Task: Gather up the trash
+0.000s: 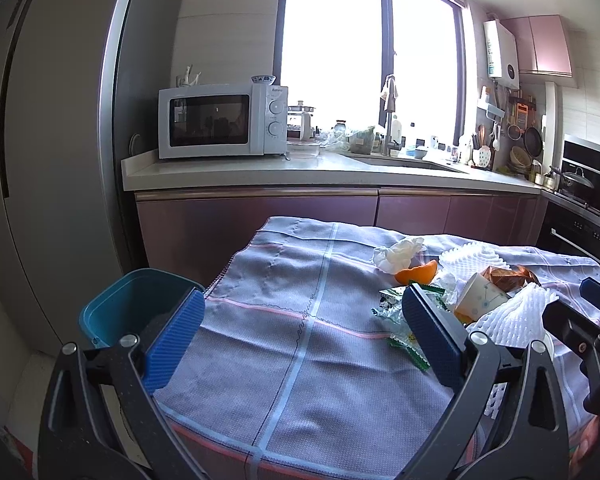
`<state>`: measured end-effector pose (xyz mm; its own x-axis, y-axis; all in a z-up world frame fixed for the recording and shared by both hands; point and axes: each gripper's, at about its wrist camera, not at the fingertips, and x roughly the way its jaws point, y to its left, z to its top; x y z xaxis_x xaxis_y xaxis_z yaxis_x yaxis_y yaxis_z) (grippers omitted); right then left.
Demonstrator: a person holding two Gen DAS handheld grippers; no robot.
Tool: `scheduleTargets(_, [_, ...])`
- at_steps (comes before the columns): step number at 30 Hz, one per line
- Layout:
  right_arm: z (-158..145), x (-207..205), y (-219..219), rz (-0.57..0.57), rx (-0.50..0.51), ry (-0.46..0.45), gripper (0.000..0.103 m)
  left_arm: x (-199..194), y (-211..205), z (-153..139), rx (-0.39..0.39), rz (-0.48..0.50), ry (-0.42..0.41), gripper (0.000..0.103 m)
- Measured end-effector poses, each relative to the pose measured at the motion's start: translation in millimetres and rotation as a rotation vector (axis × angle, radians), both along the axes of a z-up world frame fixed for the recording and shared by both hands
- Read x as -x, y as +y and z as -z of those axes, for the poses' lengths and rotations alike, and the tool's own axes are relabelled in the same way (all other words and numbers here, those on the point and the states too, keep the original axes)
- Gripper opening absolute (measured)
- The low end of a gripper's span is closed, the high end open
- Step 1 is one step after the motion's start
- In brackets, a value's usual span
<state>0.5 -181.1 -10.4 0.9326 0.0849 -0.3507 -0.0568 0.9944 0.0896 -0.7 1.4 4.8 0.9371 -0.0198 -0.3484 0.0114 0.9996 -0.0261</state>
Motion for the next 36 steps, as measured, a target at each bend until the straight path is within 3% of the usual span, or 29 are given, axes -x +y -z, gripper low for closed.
scheduleTargets(36, [-0.1,-1.0,2.4,-0.004,-0.006,0.002,0.096,0.2,4.7,3.3,0.004,-0.009,0.002,0.097])
